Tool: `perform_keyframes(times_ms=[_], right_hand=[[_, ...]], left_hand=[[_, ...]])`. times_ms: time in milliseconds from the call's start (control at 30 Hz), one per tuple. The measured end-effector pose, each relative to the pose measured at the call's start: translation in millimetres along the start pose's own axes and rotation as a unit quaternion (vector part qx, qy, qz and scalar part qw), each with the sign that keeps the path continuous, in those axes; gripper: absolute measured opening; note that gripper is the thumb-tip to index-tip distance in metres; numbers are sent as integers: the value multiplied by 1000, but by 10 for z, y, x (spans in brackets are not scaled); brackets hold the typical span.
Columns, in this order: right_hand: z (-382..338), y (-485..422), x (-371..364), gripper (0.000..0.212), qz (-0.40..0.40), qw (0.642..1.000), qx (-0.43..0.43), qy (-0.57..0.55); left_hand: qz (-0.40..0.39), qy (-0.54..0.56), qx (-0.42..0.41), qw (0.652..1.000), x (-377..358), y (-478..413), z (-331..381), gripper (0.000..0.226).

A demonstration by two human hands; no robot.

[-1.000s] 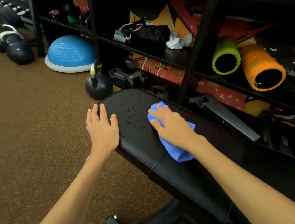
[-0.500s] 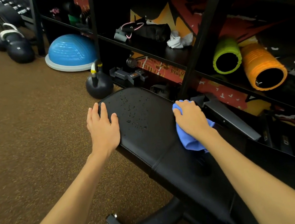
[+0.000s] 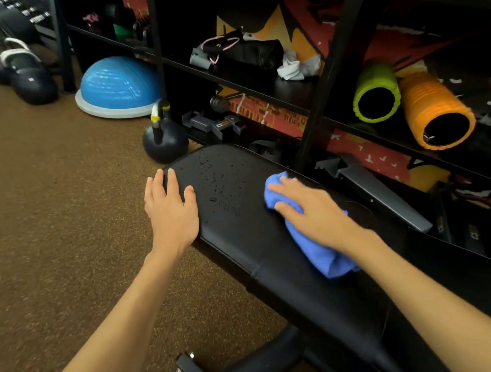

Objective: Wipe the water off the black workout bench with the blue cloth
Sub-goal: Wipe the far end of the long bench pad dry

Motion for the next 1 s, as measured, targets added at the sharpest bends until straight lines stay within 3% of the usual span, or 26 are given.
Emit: perform_keyframes(times_ms=[67,167,367,500,733,867,1000], right_hand=[[174,-210,12,41,17,998,-62,26],[65,-407,-87,40,14,994,-71,78],[-562,-112,-432,46,-59,998,25,10],[-564,68,-341,43,-76,993,66,-56],[63,-402,-114,38,7,997,-70,25],[-95,-577,-282,45,1,993,-82,82],[-575,-403,-449,46,-31,997,-28,69]], left_hand=[[-1,-2,4,1000,-2,6,-14,56],[0,-3,7,1000,4,15,-26,56],[-2,5,5,1000,-9,14,-15,56],[0,4,-1,1000,0,-11,-16,56],[-2,-12,0,1000,-20,-2,-22,56],[-8,-27,2,1000,-18,-12,-24,56],[-11,-31,0,999,-34,-19,-39,57]])
Point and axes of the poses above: each hand's wrist, its own y-axis away from the middle knuckle, its own x-axis out of the back of the hand, z = x × y, the point moved 8 cm from there along -y, towards the middle knuckle, and after that the axes turned 2 degrees about z, right-handed, at the moved point
